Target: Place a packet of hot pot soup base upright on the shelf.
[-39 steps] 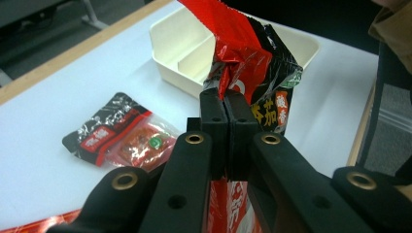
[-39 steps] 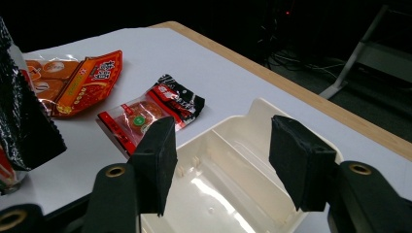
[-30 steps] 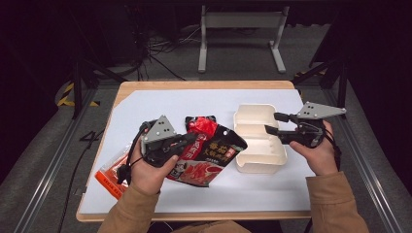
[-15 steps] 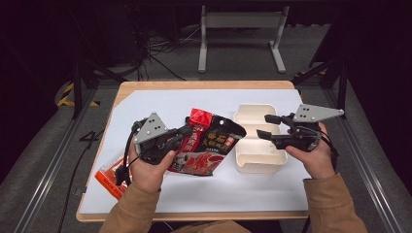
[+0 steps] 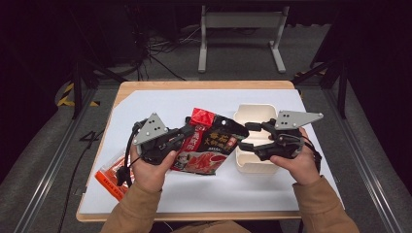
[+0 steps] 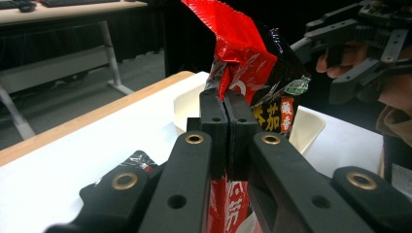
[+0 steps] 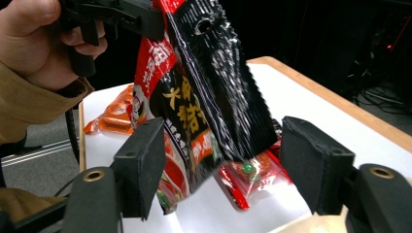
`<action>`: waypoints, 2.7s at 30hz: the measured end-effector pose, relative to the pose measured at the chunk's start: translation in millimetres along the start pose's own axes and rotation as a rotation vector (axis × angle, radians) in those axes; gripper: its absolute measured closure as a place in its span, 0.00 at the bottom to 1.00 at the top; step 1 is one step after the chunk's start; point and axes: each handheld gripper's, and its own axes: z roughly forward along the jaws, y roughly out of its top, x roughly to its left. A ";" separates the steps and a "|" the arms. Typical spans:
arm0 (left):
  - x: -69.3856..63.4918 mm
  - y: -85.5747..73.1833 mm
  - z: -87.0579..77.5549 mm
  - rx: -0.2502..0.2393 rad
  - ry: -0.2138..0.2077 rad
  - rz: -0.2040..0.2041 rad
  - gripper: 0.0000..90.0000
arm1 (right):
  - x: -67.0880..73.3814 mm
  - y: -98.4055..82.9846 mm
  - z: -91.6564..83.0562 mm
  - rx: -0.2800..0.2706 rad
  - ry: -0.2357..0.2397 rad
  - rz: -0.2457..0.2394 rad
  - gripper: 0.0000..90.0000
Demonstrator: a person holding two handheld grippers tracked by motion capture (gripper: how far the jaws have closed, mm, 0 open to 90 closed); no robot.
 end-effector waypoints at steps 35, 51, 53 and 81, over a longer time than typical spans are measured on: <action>-3.8 -3.0 7.4 0.016 -0.082 -0.015 0.98 | -0.5 -10.1 26.1 -0.005 0.108 0.064 0.79; 1.2 -5.1 3.7 0.003 -0.085 -0.046 0.91 | 1.2 20.5 16.4 0.013 0.050 0.038 0.87; 2.3 -5.0 2.7 -0.002 -0.088 -0.046 0.86 | 1.5 25.8 15.0 0.014 0.046 0.034 0.87; 22.7 -11.2 1.6 0.071 -0.027 -0.078 0.43 | -39.9 86.5 -15.1 0.037 -0.099 -0.085 0.86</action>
